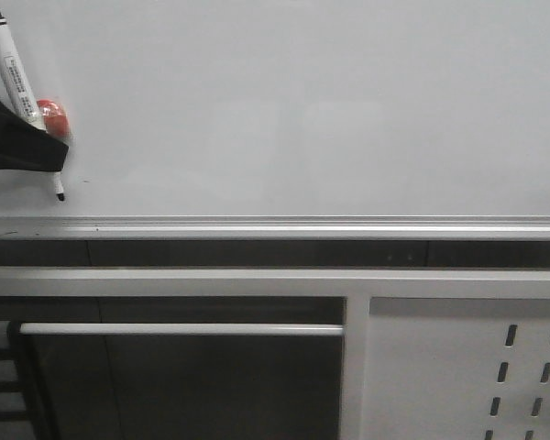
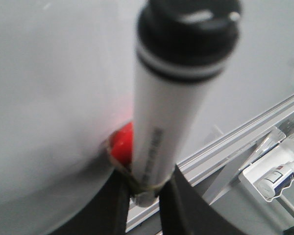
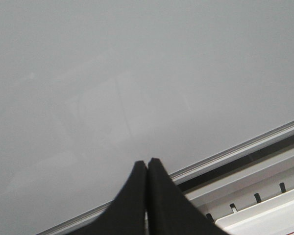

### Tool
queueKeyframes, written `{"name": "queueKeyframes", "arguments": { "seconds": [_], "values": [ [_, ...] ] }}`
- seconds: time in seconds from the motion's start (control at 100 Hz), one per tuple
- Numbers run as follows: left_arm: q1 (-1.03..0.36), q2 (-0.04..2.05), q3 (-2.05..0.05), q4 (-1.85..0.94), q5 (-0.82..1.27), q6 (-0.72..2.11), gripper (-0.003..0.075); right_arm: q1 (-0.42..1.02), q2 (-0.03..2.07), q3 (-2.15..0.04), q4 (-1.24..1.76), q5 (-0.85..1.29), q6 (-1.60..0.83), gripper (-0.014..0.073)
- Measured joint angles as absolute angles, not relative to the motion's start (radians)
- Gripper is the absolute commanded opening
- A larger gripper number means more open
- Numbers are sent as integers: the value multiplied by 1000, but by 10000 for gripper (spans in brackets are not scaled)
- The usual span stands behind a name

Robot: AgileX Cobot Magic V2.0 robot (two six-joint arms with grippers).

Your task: Write number 1 on whiteboard

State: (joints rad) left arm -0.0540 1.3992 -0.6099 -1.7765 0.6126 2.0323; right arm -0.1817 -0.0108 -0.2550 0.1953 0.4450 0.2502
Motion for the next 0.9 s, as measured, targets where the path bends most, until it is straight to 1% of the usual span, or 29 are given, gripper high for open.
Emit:
{"name": "queueKeyframes", "arguments": {
  "seconds": [0.08, 0.26, 0.4, 0.67, 0.9],
  "values": [
    [-54, 1399, -610, -1778, 620, 2019, -18, -182, -11, -256, 195, 445, 250, -71],
    [-54, 1383, -613, -1785, 711, 1993, -18, -182, -11, -256, 195, 445, 250, -71],
    [-56, 1326, -615, -1761, 740, 1953, -18, -182, -11, -256, 195, 445, 250, -71],
    [-56, 1210, -615, -1597, 791, 1844, -18, -182, -11, -256, 195, 454, 250, -71],
    [-56, 1109, -588, -1560, 845, 1826, -18, -182, -11, -256, 197, 467, 248, -71]
  ]
}}
